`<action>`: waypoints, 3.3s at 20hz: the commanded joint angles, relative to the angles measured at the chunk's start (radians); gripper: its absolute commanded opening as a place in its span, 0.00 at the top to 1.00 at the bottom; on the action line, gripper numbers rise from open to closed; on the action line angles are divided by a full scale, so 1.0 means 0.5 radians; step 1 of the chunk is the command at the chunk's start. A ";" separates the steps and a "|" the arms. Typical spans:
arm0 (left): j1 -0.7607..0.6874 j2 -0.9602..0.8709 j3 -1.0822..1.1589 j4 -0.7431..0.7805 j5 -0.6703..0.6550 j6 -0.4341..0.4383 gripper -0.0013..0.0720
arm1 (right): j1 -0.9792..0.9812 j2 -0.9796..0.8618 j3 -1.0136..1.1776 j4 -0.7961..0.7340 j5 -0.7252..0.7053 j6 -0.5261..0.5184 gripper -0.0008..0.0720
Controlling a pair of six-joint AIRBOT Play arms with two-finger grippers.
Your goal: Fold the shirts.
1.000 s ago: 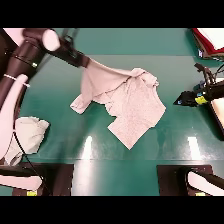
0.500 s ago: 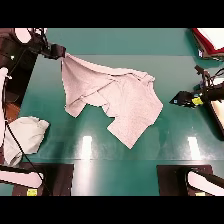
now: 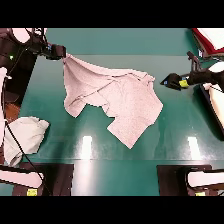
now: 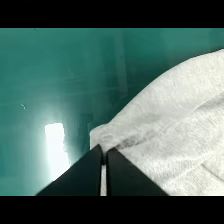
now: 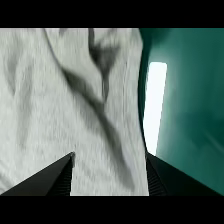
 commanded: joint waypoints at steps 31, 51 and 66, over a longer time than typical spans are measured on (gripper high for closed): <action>0.002 0.992 0.478 0.024 -0.010 0.065 0.95 | -0.132 0.617 1.384 -0.611 0.167 0.010 0.97; 0.002 1.366 -0.114 -0.363 -0.527 -0.166 0.95 | -0.174 0.800 1.384 -0.608 1.301 0.341 0.97; 0.002 0.053 -0.606 -0.336 0.974 0.187 0.95 | -0.169 -0.584 1.384 -0.610 0.359 0.323 0.97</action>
